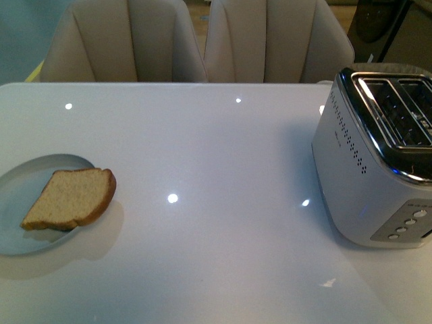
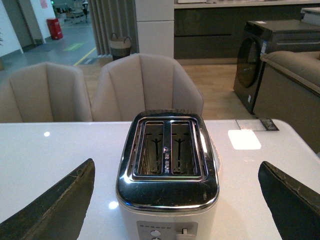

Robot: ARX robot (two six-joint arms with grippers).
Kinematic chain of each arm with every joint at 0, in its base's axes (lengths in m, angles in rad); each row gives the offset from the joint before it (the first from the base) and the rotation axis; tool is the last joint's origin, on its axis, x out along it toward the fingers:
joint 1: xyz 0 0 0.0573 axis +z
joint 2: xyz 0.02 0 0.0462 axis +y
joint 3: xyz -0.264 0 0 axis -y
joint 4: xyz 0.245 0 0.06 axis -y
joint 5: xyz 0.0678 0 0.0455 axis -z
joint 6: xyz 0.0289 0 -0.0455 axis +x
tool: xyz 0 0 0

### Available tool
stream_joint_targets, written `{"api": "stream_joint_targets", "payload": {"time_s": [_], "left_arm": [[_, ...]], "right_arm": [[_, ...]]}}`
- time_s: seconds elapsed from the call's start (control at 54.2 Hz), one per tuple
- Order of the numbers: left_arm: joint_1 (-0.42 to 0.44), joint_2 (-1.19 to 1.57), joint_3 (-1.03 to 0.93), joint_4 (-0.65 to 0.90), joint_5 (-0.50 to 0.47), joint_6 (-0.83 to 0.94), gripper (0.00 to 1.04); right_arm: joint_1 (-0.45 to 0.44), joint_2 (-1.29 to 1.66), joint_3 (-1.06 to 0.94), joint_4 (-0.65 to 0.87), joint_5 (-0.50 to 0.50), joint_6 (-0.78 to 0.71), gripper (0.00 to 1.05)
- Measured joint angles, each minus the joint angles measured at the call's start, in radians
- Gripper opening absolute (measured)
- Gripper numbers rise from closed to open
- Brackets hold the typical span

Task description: Left arm holds plate, right arm toasts bread

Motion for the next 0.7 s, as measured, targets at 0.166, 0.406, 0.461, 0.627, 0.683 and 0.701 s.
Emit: {"api": "stream_joint_targets", "payload": {"time_s": [0.166,0.406,0.461,0.627,0.683,0.701], "left_arm": [[0.035,0.396,0.190,0.083,-0.050,0.007,0.98],[0.074,0.772,0.438,0.043,-0.138,0.010,0.98],[0.073,0.815,0.461,0.036,-0.139,0.014,0.98],[0.064,0.921,0.542,-0.017,-0.176,0.012,0.98],[0.060,0.947,0.578,-0.042,-0.194,0.016,0.98],[0.058,0.955,0.589,-0.051,-0.200,0.017,0.98]], "right_arm": [[0.000,0.000,0.000,0.000,0.000,0.000,0.96],[0.000,0.000,0.000,0.000,0.000,0.000,0.96],[0.000,0.000,0.000,0.000,0.000,0.000,0.96],[0.000,0.000,0.000,0.000,0.000,0.000,0.96],[0.000,0.000,0.000,0.000,0.000,0.000,0.96],[0.000,0.000,0.000,0.000,0.000,0.000,0.96]]}}
